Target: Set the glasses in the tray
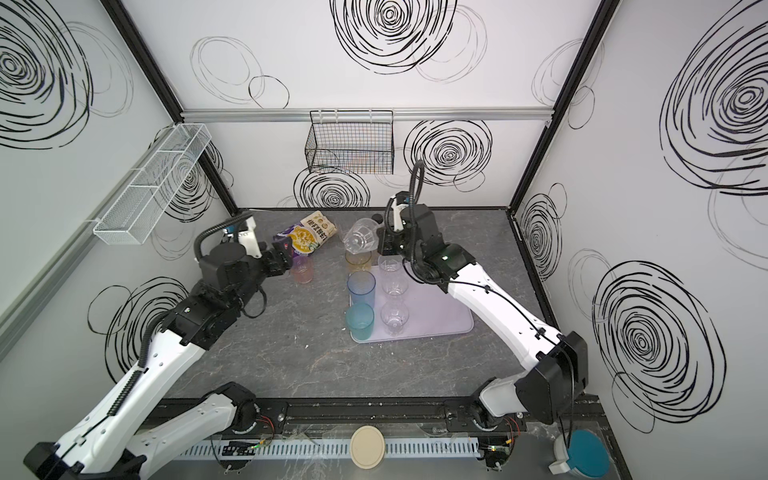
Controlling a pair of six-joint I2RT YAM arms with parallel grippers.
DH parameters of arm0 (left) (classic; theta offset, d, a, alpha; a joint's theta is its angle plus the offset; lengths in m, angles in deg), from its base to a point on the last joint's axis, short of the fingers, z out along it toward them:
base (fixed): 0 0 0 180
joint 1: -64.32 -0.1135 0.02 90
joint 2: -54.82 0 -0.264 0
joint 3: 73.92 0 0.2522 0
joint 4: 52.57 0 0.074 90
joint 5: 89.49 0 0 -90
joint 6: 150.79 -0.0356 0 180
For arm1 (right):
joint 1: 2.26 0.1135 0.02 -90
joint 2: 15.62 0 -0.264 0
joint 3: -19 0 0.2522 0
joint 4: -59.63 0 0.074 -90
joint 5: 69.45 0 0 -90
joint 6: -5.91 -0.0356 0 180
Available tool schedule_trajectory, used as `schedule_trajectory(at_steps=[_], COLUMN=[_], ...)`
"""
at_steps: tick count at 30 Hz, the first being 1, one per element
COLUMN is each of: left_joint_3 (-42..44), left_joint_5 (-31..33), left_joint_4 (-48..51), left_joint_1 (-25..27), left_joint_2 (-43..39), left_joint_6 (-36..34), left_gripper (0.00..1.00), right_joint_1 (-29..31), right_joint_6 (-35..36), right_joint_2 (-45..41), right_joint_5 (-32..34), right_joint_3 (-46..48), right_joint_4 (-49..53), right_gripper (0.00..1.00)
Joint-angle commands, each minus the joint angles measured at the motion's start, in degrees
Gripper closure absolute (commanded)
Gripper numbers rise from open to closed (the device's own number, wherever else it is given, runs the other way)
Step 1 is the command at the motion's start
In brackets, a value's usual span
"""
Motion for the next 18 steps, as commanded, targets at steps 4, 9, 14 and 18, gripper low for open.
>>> schedule_trajectory(at_steps=[4, 9, 14, 18], left_joint_3=[2.2, 4.6, 7.4, 10.3], left_joint_5=[8.3, 7.8, 4.5, 2.7], left_joint_4=[-9.5, -13.2, -14.0, -13.9], left_joint_1=[17.1, 21.9, 18.9, 15.0], left_joint_2=[6.3, 10.1, 10.2, 8.8], left_joint_6=[-8.6, -12.8, -13.0, -12.3], left_gripper=[0.23, 0.21, 0.15, 0.14], right_joint_1=[-11.3, -17.8, -18.8, -18.7], right_joint_6=[3.2, 7.6, 8.5, 8.3], right_joint_2=[-8.4, -11.5, -13.8, -11.3], right_joint_5=[-0.1, 3.7, 7.4, 8.9], right_joint_3=[10.1, 15.7, 22.2, 22.8], right_joint_4=[1.6, 8.3, 9.1, 9.3], right_gripper=[0.96, 0.96, 0.95, 0.95])
